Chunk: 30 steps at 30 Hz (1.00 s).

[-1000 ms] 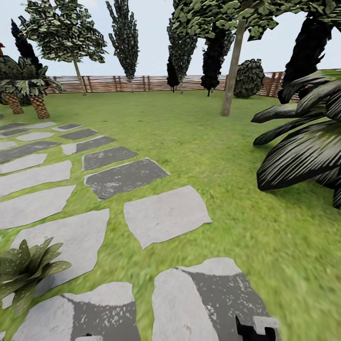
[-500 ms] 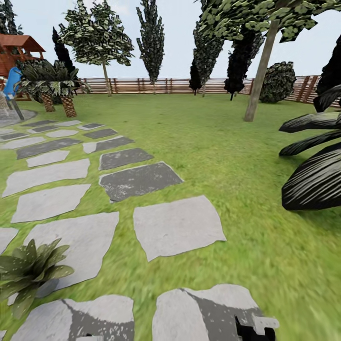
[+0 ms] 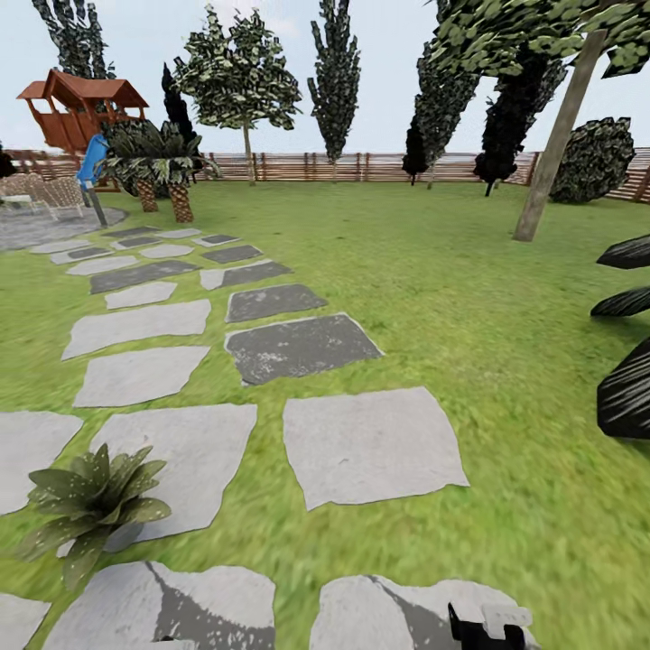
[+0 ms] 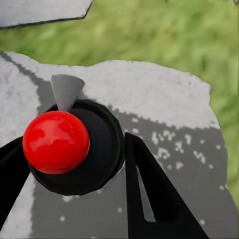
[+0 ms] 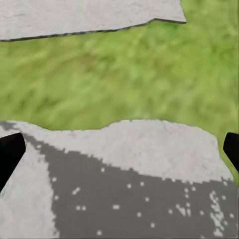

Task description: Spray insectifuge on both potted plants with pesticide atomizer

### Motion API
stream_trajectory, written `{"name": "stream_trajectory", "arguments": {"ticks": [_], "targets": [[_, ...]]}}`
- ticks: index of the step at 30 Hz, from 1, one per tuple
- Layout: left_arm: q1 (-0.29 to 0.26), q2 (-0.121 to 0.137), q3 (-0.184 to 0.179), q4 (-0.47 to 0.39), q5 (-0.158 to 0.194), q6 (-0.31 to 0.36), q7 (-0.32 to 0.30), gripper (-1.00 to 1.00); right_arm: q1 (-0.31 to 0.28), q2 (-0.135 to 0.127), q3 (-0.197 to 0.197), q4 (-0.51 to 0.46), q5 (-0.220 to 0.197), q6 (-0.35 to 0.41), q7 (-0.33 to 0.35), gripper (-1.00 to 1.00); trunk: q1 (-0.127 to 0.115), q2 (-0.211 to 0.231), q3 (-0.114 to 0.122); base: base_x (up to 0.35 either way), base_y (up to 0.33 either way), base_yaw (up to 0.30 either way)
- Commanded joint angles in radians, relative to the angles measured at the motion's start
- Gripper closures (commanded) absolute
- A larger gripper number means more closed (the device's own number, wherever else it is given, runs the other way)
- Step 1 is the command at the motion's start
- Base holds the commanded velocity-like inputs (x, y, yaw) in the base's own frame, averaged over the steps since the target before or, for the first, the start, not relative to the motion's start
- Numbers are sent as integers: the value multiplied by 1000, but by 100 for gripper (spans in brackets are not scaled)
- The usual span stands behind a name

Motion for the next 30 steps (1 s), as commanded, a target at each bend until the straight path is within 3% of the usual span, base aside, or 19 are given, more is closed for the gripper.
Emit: {"name": "stream_trajectory", "arguments": {"ticks": [1,30], "targets": [[-1,0,9,0,0,-1,-8,100,0,0,-8,1,10,-4,-1,-100,0,0,0,328,0,230],[-1,-1,9,0,-2,0,-8,100,-1,0,-9,1,10,-2,-1,-100,0,0,0,321,-132,11]]}}
